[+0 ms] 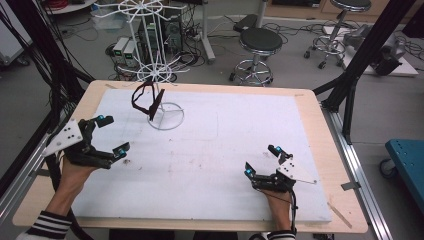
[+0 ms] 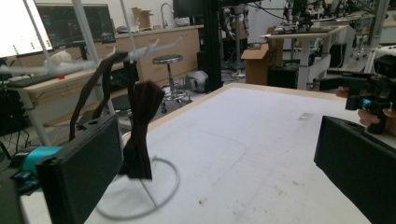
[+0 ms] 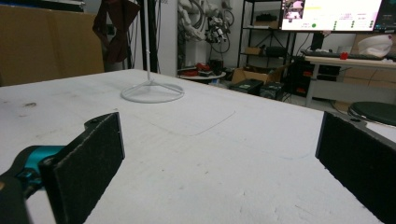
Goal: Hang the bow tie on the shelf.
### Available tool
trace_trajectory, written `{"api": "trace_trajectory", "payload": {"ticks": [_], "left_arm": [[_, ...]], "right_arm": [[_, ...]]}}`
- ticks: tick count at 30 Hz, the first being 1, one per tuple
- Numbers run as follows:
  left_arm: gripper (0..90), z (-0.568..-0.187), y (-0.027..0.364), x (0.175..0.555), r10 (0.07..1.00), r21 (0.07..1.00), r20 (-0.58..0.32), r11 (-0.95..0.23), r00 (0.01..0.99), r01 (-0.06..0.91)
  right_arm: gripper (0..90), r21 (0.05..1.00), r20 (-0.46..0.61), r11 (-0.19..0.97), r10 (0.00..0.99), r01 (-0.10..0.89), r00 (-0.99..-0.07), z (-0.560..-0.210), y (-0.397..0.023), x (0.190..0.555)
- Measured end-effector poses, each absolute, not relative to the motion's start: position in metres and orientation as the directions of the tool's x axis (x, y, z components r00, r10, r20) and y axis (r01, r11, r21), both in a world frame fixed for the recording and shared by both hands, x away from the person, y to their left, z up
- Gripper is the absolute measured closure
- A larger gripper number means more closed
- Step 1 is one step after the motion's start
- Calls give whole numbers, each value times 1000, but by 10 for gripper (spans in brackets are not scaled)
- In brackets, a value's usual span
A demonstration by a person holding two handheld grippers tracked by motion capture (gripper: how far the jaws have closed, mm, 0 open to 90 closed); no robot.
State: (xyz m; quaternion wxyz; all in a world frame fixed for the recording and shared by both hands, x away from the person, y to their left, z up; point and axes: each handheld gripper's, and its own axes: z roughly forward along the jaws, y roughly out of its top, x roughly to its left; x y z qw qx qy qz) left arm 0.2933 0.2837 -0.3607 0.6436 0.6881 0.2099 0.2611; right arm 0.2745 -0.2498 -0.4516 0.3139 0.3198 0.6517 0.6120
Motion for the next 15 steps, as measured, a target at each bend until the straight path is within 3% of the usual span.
{"api": "trace_trajectory", "payload": {"ticks": [15], "left_arm": [[17,-433,290,269,695,998,67,-61,716,-34]], "right_arm": [[5,998,-29,53,801,22,-598,-452,-250,273]]}}
